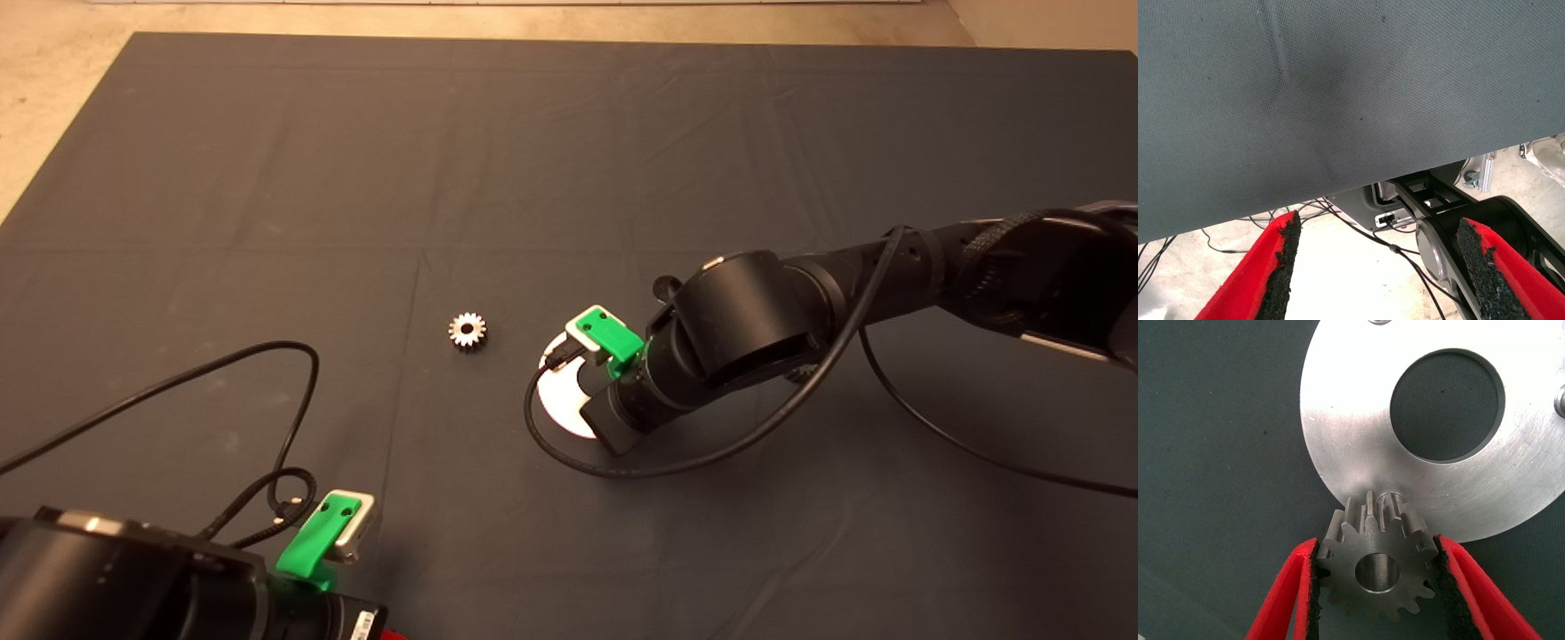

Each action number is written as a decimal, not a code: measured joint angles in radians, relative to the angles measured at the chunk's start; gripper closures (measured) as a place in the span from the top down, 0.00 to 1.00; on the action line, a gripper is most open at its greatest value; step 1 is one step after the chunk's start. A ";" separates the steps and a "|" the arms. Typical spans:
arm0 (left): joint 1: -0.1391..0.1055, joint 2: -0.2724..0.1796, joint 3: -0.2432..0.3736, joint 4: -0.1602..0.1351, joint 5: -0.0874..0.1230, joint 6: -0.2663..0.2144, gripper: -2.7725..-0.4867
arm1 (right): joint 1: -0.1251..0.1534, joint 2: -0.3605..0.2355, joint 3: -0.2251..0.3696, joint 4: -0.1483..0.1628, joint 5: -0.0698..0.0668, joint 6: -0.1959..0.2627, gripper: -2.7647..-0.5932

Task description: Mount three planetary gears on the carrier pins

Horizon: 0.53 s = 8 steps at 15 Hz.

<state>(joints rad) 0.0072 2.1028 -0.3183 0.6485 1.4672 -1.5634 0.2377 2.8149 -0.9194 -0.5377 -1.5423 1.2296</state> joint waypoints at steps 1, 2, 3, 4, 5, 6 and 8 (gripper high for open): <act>0.000 0.000 0.000 0.000 0.000 0.000 0.50 | 0.001 0.000 -0.002 0.000 0.003 -0.002 0.18; 0.000 0.000 0.000 0.000 0.000 0.000 0.50 | 0.002 0.000 -0.003 0.000 0.004 -0.003 0.18; 0.000 0.000 0.000 0.000 0.000 0.000 0.50 | 0.002 0.000 -0.003 0.000 0.004 -0.003 0.18; 0.000 0.000 0.000 0.000 0.000 0.000 0.50 | 0.002 0.000 -0.004 0.001 0.005 -0.006 0.18; 0.000 0.000 0.000 0.000 0.000 0.000 0.50 | 0.004 0.000 -0.006 0.000 0.009 -0.007 0.18; 0.000 0.000 0.000 0.000 0.000 0.000 0.50 | 0.005 0.000 -0.010 0.000 0.012 -0.007 0.18; 0.000 0.000 0.000 0.000 0.000 0.000 0.50 | 0.006 0.000 -0.011 0.000 0.014 -0.010 0.18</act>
<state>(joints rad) 0.0072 2.1025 -0.3183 0.6485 1.4672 -1.5634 0.2438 2.8147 -0.9309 -0.5379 -1.5287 1.2194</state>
